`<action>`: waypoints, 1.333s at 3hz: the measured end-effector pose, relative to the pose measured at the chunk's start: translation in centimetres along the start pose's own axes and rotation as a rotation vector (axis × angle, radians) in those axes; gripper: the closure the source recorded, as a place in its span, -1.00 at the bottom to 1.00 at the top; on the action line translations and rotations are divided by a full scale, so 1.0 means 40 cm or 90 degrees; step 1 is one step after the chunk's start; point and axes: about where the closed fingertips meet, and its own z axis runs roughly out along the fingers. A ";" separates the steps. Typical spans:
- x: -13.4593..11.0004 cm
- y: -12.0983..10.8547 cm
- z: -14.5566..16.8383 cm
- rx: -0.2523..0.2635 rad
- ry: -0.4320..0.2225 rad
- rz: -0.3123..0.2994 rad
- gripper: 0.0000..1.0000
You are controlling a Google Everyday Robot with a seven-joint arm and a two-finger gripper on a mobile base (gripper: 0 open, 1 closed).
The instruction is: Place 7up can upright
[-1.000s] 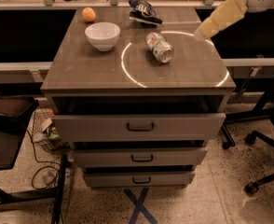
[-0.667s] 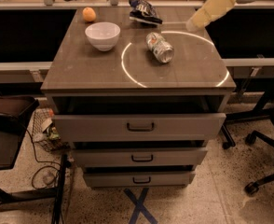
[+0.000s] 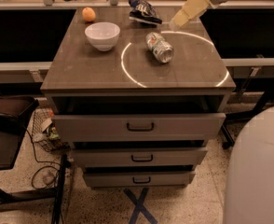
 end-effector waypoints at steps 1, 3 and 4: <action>0.000 0.000 0.000 0.000 0.000 0.000 -1.00; -0.064 -0.038 0.058 0.001 -0.079 0.110 -1.00; -0.079 -0.043 0.090 0.006 -0.073 0.134 -1.00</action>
Offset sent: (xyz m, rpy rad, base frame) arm 0.0424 0.0104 0.0075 0.1902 -0.0637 -0.2216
